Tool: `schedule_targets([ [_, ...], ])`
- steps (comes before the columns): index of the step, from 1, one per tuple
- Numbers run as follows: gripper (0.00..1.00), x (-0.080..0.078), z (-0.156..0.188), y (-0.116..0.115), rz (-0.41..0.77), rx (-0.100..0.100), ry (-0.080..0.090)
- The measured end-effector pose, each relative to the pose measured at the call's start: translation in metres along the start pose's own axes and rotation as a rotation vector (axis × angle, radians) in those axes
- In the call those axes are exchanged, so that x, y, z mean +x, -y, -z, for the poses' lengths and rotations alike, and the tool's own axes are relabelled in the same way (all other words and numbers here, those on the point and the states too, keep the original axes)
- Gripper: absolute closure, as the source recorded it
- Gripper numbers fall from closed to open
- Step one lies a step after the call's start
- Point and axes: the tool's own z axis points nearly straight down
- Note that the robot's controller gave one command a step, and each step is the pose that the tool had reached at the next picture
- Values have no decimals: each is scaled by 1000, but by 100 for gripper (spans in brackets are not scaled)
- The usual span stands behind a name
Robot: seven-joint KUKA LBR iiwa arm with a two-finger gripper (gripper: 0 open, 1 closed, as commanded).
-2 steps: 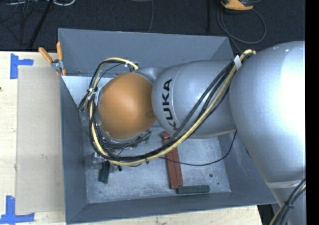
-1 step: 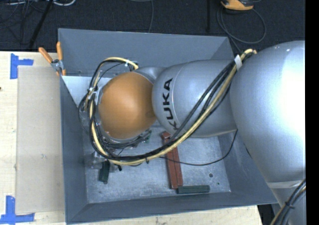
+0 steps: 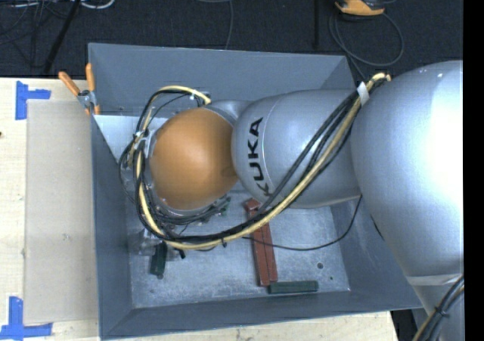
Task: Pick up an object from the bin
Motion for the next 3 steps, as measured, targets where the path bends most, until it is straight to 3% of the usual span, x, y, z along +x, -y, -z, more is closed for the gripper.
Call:
schedule_targets([
  [3,100,0,29,-1,-2,-1,-3],
])
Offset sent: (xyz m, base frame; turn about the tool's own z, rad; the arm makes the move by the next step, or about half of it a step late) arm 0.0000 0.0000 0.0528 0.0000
